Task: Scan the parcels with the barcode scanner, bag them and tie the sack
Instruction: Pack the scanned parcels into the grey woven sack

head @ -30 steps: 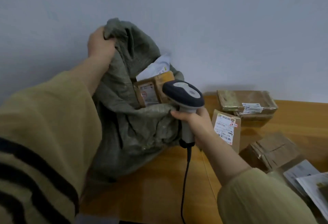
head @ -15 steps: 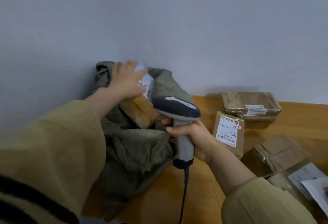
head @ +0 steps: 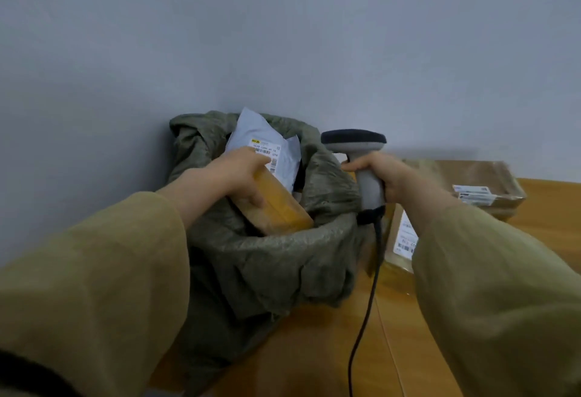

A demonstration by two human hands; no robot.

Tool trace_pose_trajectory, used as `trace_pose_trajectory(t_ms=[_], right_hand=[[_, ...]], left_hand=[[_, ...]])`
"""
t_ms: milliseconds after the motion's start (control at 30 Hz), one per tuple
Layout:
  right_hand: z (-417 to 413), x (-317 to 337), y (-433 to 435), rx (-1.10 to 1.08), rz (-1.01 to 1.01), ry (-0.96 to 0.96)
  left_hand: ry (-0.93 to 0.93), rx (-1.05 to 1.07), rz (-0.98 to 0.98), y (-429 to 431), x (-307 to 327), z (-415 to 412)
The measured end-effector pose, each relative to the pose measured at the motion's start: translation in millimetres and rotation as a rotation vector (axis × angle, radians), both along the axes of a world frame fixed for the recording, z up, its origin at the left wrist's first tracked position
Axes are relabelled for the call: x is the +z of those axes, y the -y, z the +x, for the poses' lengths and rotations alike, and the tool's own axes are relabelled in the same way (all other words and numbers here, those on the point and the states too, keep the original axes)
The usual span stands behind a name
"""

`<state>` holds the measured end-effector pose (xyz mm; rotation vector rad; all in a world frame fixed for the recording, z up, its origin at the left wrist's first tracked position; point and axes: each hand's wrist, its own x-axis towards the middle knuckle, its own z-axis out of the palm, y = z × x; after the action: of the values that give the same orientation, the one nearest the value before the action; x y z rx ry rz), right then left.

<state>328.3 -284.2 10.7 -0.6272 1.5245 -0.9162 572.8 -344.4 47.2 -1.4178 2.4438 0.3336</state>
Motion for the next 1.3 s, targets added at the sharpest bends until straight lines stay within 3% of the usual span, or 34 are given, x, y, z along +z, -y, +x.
trace_pose_trajectory(t_ms=[267, 467, 600, 700, 1000, 1133, 1233, 1300], right_hand=[[0.1, -38.9, 22.2, 0.129, 0.073, 0.076], [-31.0, 18.6, 18.4, 0.09, -0.339, 0.487], [-34.6, 14.8, 1.1, 0.13, -0.177, 0.264], [-18.2, -14.4, -7.9, 0.136, -0.007, 0.235], [11.7, -49.1, 33.7, 0.175, 0.044, -0.008], [7.7, -25.1, 36.5, 0.097, -0.126, 0.154], [0.1, 12.8, 25.0, 0.159, -0.376, 0.433], [-9.8, 24.7, 9.1, 0.203, -0.404, 0.474]], left_hand=[[0.009, 0.044, 0.065, -11.2, -4.8, -22.3], [0.112, 0.068, 0.056, -24.4, -2.5, -39.1], [0.152, 0.121, 0.043, -34.3, -0.4, -54.5], [0.166, 0.236, 0.0, -40.8, 0.7, -64.3], [0.279, 0.166, -0.191, -43.8, -8.8, -57.3], [0.267, 0.137, -0.191, -39.6, -7.7, -55.7], [0.254, 0.138, -0.155, -36.2, 0.0, -62.2], [0.311, 0.119, -0.133, -37.0, 2.8, -67.6]])
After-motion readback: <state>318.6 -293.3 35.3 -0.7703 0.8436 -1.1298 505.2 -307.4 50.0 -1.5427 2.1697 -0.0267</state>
